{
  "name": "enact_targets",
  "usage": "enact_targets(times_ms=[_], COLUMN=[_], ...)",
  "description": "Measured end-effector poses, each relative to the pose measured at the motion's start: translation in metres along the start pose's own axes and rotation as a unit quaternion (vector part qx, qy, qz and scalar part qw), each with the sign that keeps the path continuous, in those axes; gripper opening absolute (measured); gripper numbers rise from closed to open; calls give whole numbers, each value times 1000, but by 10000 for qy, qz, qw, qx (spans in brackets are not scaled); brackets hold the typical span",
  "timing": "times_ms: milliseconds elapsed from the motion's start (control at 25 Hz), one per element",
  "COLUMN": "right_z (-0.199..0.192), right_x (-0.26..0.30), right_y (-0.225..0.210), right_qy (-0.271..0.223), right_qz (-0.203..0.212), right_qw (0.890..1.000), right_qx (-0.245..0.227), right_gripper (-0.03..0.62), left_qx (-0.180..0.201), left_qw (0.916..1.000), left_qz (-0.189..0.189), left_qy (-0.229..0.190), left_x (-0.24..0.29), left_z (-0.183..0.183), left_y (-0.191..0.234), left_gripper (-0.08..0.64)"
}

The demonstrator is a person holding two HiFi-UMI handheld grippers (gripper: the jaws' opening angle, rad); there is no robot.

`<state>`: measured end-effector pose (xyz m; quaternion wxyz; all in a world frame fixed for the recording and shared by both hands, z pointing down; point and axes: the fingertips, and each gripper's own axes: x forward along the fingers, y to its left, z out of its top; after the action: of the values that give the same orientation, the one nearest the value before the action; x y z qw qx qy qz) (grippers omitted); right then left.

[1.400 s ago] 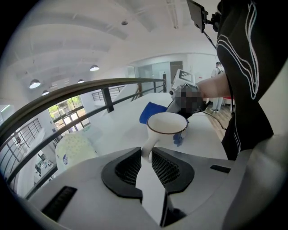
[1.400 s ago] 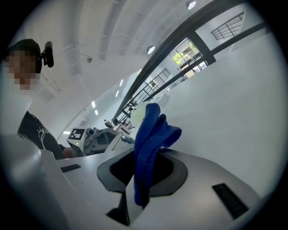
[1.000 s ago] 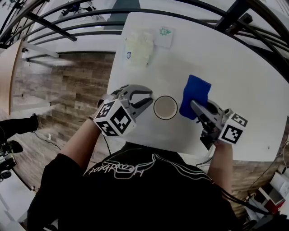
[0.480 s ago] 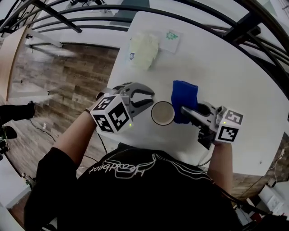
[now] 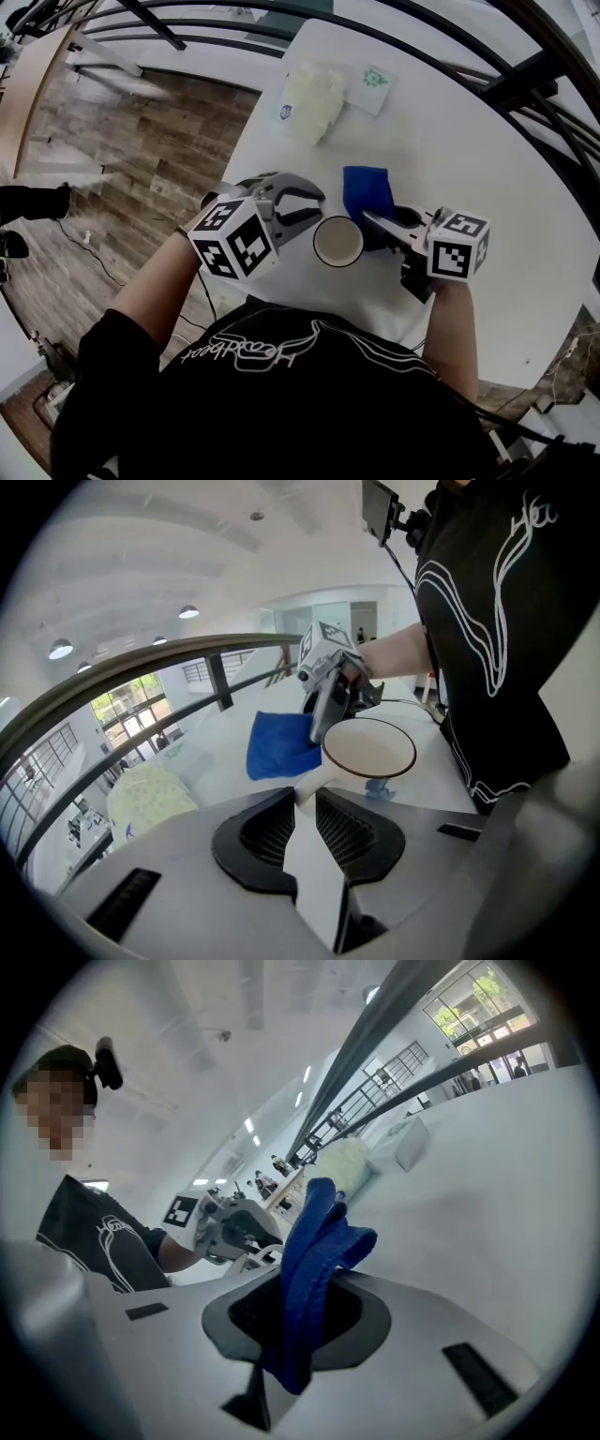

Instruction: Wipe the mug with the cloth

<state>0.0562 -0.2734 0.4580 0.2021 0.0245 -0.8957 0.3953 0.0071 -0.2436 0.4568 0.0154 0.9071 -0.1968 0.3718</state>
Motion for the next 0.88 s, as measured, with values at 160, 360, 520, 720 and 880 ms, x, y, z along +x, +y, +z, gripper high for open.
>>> enact_targets(times_ms=[160, 360, 520, 720, 880], right_z=[-9, -4, 8, 4, -5], right_x=[12, 5, -21, -62, -81], right_y=[-12, -20, -17, 26, 74], right_qy=[395, 41, -788, -1288, -1859], right_qz=[-516, -799, -1182, -1920, -2387], right_qw=[9978, 9968, 9897, 9710, 9497], right_qx=[-108, -47, -174, -608, -806], right_gripper=[61, 61, 61, 61, 61], left_qx=[-86, -234, -480, -1021, -1524], left_qw=[9999, 9996, 9985, 9913, 9790], left_qz=[47, -89, -104, -133, -131], left_qy=[-61, -143, -255, -823, -1346], left_x=[0, 3, 1, -38, -73], left_z=[1, -3, -15, -3, 8], left_y=[3, 3, 3, -17, -47], left_gripper=[66, 72, 118, 120, 112])
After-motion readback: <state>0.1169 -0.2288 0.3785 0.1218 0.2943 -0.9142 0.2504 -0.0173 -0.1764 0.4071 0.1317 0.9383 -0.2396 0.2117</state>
